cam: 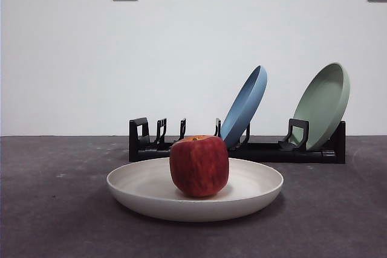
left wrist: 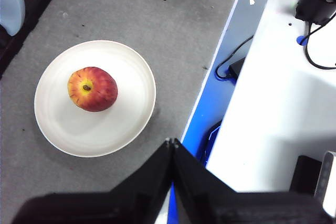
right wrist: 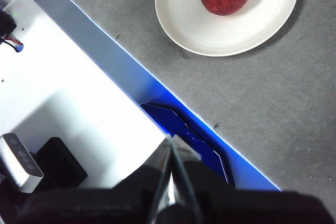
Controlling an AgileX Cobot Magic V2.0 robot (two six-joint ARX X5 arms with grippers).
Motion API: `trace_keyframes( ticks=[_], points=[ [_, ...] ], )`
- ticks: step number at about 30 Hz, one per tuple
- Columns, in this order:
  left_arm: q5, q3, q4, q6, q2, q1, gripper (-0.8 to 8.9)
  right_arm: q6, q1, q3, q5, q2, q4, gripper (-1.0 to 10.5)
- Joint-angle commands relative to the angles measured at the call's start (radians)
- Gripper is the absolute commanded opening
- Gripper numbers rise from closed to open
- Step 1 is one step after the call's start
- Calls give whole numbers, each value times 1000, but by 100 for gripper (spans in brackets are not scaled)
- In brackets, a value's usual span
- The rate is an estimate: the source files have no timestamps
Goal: Take the yellow plate from the plate rack,put the plate on the table,take the apple from the table,put the apple in the plate
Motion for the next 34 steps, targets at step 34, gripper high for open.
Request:
trace_keyframes(
  ticks=[34],
  points=[
    [33,-1109,1001,73,-1027,1220,-3,6,1,-1,3,-7,5,1]
  ],
)
